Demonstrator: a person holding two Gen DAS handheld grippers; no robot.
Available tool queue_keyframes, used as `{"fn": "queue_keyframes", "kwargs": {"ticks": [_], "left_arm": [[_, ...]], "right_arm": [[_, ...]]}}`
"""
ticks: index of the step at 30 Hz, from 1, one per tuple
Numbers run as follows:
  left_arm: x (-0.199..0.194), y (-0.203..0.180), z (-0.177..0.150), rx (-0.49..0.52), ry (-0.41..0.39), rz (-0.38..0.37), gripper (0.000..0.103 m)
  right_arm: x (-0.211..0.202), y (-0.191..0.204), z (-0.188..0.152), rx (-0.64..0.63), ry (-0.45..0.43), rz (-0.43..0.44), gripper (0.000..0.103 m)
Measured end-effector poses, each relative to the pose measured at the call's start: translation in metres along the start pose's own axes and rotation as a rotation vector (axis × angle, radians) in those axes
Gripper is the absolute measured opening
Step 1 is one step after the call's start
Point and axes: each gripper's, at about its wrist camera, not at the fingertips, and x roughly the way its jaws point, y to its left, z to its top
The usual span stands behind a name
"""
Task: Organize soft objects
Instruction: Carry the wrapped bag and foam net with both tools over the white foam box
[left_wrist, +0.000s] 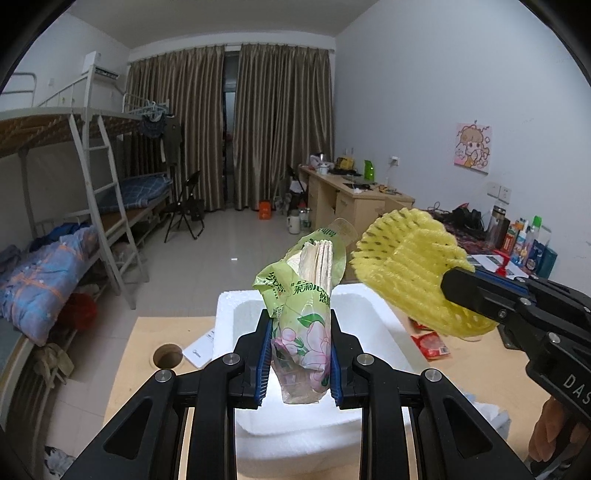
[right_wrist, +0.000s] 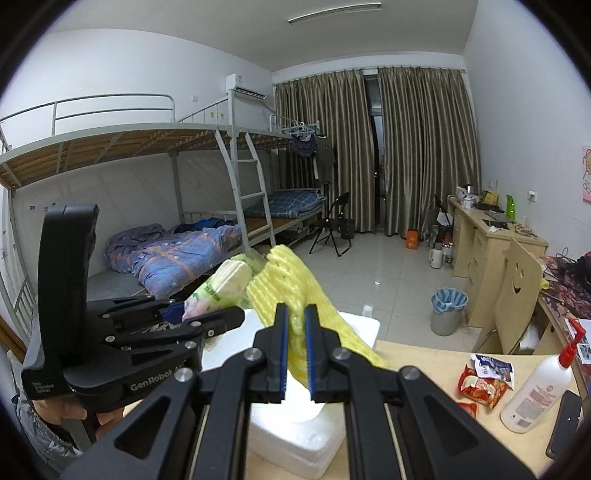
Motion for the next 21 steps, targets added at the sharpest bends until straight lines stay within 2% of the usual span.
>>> {"fn": "queue_keyframes", "kwargs": {"ticks": [6,12,21], "left_arm": [[0.013,0.001,0.004,-0.001,-0.001,0.019,0.027],[0.031,0.003,0.002,-0.003,0.045,0.006,0.027],[0.038,0.002,0.004,0.009,0.056,0.004,0.027]], "right_arm": [[0.008,-0.008,-0.001,0.027,0.003,0.007,0.011],[0.014,-0.009,-0.002,0.02,0.016,0.008,0.011],[0.009,-0.007,0.003,0.015,0.012,-0.001,0.011]]}}
